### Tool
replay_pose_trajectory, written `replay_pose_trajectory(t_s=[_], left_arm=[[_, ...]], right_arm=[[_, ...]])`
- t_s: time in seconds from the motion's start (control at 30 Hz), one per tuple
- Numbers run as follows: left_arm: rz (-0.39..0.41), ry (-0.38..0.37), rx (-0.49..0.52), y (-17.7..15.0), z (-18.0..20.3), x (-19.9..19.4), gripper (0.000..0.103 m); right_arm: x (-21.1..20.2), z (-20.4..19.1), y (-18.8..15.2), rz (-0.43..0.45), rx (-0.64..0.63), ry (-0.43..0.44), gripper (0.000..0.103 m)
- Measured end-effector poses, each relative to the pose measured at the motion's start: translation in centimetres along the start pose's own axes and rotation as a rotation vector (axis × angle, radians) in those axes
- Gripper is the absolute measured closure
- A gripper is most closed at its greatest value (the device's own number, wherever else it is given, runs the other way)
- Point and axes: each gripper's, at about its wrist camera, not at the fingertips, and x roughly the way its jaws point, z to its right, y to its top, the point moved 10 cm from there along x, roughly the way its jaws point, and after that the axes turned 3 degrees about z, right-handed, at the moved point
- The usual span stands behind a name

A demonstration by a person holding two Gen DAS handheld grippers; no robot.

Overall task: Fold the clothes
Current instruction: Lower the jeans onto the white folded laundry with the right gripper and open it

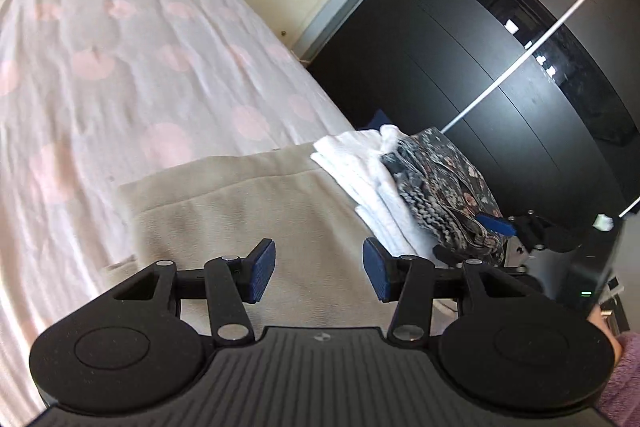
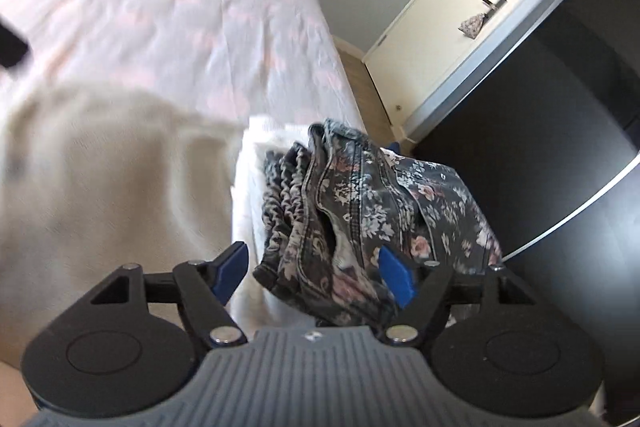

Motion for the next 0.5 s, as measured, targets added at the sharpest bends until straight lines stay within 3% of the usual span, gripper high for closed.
replay_pose_trajectory(t_s=[0.17,0.23,0.33,0.5], left_arm=[[0.021,0.006,-0.032,0.4,-1.6,-0.9,0.058],[0.023,0.004,-0.042,0.5,-2.1,-1.1,0.058],[0.024,0.003,-0.056,0.4,-2.7,-1.1,0.058],[0.016,0.000,-0.072,0.2,-3.4,-0.9,0.058]], right_arm=[[1.7,-0.4,-0.3,-0.078,-0.076,-0.059,0.034],[2.4,-0.2,-0.4,-0.092,-0.100,-0.085,0.057],[2.0,1.6,0.3,-0.082,-0.041,-0.095,0.072],[1.7,5.3,1.0,-0.073,-0.052,-0.181,0.077]])
